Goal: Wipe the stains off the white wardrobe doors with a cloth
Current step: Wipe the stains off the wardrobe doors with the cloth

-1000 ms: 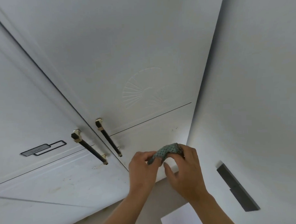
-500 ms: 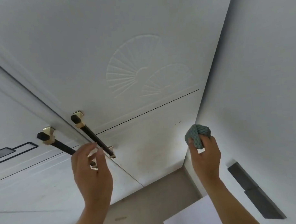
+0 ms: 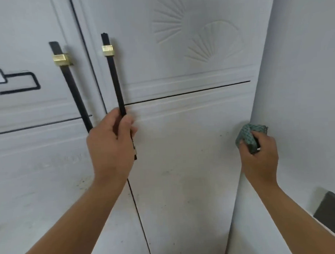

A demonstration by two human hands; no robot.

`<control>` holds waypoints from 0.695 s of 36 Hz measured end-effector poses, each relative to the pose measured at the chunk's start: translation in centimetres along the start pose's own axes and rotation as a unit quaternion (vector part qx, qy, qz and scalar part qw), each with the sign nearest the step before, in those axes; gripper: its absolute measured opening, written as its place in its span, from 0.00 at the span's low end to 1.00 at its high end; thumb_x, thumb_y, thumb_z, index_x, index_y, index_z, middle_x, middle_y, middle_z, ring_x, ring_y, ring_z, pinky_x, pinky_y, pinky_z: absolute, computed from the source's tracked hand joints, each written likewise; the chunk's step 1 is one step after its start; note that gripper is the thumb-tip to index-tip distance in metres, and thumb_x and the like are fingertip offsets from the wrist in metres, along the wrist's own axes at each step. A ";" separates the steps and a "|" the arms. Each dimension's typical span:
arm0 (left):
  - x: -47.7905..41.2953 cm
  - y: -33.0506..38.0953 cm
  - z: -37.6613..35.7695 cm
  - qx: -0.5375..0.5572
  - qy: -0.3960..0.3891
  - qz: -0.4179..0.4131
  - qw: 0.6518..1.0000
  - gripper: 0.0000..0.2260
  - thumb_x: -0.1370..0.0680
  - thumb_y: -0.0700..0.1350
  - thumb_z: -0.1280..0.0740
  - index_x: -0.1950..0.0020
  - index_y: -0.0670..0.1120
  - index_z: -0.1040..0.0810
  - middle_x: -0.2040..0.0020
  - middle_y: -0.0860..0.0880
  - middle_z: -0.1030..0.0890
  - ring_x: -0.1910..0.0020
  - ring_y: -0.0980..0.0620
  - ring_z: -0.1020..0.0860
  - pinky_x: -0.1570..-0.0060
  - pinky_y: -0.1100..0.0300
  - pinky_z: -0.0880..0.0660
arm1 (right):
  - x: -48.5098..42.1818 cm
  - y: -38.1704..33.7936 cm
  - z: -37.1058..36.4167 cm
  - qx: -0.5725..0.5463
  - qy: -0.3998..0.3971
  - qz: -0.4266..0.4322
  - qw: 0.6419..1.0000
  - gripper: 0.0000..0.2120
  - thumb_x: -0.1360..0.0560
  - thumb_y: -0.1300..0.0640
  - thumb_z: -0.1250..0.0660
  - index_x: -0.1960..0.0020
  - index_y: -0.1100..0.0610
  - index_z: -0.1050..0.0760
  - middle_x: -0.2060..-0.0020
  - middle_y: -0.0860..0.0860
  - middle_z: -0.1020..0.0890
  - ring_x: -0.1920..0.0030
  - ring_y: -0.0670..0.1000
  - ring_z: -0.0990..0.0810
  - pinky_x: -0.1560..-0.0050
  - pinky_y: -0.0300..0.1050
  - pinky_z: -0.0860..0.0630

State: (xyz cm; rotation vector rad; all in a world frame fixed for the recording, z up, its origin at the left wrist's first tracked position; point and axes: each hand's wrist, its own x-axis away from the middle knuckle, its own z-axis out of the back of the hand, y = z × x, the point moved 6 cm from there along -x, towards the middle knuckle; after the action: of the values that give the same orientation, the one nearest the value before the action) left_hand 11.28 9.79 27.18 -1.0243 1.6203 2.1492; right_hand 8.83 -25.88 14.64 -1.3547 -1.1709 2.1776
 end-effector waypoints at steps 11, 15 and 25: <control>5.4 -2.1 7.9 -0.201 -0.048 -0.128 0.970 0.12 0.16 0.51 0.36 0.47 0.46 0.16 0.52 0.50 0.15 0.50 0.49 0.18 0.46 0.48 0.19 | 5.0 -2.4 3.0 -0.075 -0.032 0.033 0.996 0.18 0.24 0.61 0.29 0.34 0.58 0.24 0.40 0.57 0.26 0.51 0.44 0.29 0.47 0.42 0.30; 5.9 -2.6 10.7 -0.436 -0.035 -0.255 0.863 0.29 0.23 0.62 0.38 0.32 0.41 0.21 0.35 0.42 0.21 0.35 0.39 0.24 0.44 0.44 0.25 | 5.4 -4.0 4.3 -0.071 -0.047 0.022 0.996 0.18 0.23 0.59 0.31 0.34 0.58 0.23 0.41 0.58 0.28 0.46 0.55 0.25 0.44 0.46 0.28; 2.9 -6.5 7.5 -0.533 0.029 -0.335 0.776 0.51 0.25 0.76 0.44 0.16 0.40 0.47 0.16 0.40 0.48 0.16 0.40 0.50 0.20 0.35 0.49 | 2.1 -2.8 2.4 -0.055 -0.001 0.050 0.997 0.18 0.22 0.55 0.32 0.33 0.57 0.24 0.40 0.55 0.29 0.41 0.61 0.26 0.38 0.59 0.24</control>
State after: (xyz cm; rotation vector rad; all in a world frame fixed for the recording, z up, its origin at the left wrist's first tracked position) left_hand 10.16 18.30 21.46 -1.5885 -0.2193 2.3565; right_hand 5.36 -23.98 16.14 -1.4869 -1.2645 2.2129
